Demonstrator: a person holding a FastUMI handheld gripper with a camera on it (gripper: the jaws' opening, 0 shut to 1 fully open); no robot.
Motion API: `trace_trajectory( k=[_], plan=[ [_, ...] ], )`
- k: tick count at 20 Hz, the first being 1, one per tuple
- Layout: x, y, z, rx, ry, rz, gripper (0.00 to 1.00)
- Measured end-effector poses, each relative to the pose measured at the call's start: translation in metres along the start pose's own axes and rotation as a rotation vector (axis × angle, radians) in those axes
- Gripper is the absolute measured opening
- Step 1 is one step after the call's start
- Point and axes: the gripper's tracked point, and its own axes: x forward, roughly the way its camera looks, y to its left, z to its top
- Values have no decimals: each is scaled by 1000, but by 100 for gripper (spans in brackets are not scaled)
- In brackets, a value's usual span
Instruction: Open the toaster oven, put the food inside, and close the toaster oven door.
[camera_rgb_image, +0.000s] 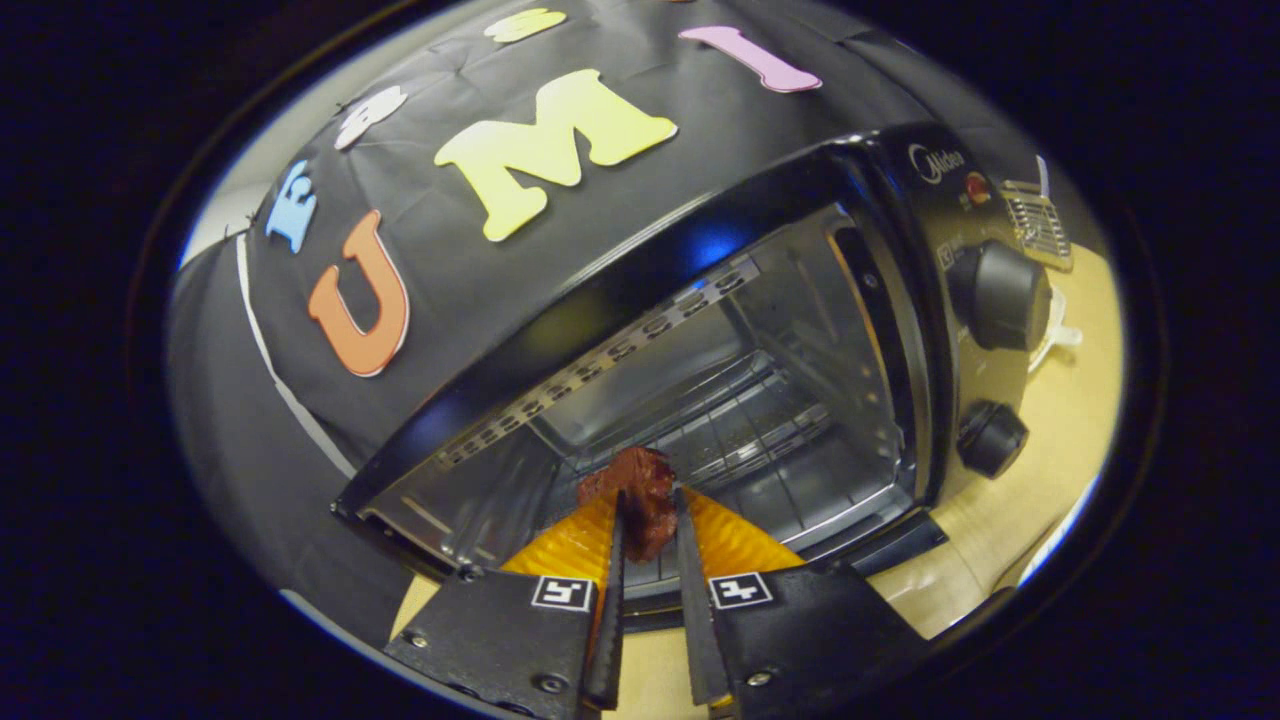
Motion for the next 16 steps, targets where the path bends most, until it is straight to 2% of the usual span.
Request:
trace_trajectory(
  k=[3, 5, 6, 8, 11, 14, 16],
  plan=[
    [-7, -17, 16, -116, -47, -102, 35],
    [-19, -30, 28, -233, -92, -200, 38],
    [-27, -30, 32, -282, -103, -215, 39],
    [-54, -23, 33, -331, -121, -203, 40],
    [-96, -3, 23, -351, -113, -150, 49],
    [-136, 11, 7, -429, -91, -138, 72],
    [-158, 22, -1, -482, -94, -128, 81]
  ],
)
